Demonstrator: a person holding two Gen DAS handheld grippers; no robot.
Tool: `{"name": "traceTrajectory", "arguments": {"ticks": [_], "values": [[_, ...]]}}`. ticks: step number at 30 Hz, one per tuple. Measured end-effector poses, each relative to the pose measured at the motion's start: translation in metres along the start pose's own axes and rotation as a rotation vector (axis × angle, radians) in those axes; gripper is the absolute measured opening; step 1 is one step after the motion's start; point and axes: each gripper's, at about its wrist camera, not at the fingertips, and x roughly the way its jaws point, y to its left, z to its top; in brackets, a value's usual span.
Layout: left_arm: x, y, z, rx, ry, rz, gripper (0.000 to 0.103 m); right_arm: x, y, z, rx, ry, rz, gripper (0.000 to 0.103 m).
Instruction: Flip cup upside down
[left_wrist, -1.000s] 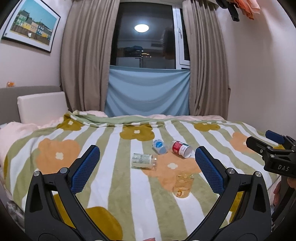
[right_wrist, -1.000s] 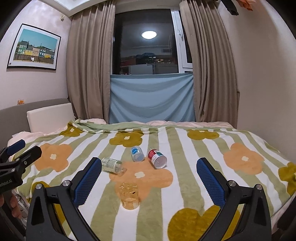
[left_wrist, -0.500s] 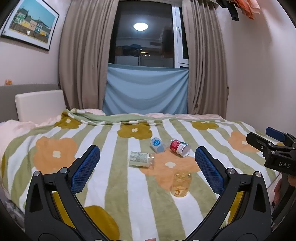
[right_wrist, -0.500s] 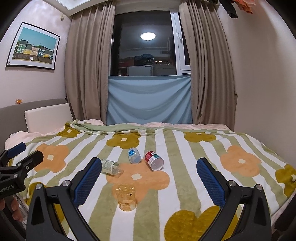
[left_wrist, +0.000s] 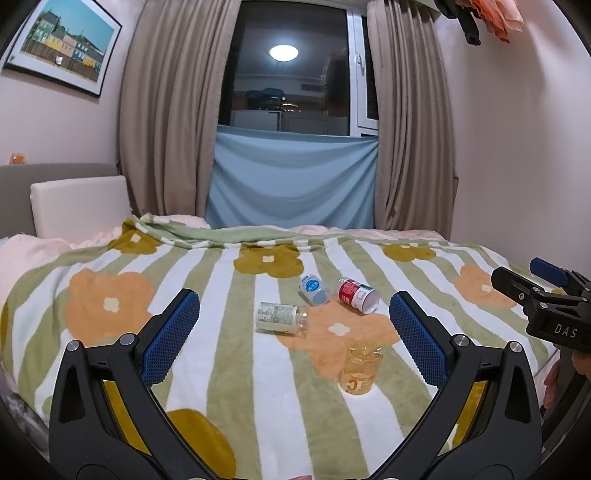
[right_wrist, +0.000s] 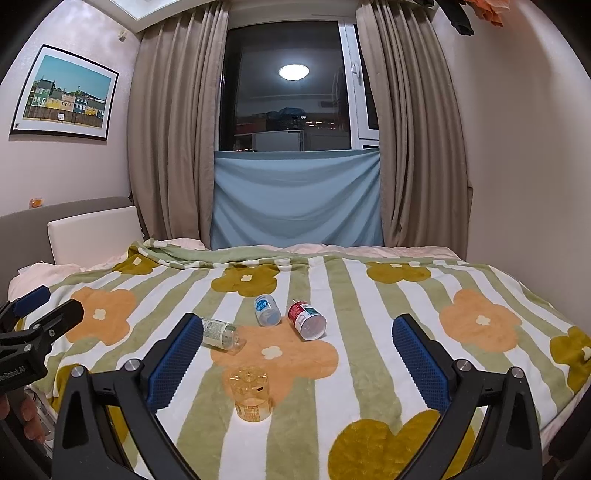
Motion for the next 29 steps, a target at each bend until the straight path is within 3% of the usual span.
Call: {"name": "traceTrajectory", "arguments": {"ticks": [20,29], "values": [[0.0008,-0.002,0.001,0.021,0.0,0.001,0.103,0.001,-0.0011,0.0001,-0.001,0.0,-0.001,0.102],[-0.0052,-0.0081,-0.0007,0.047,-0.042,0.011,0.103,0.0009,-0.0012,0.0001,0.001,0.001,-0.001,0.102]]}}
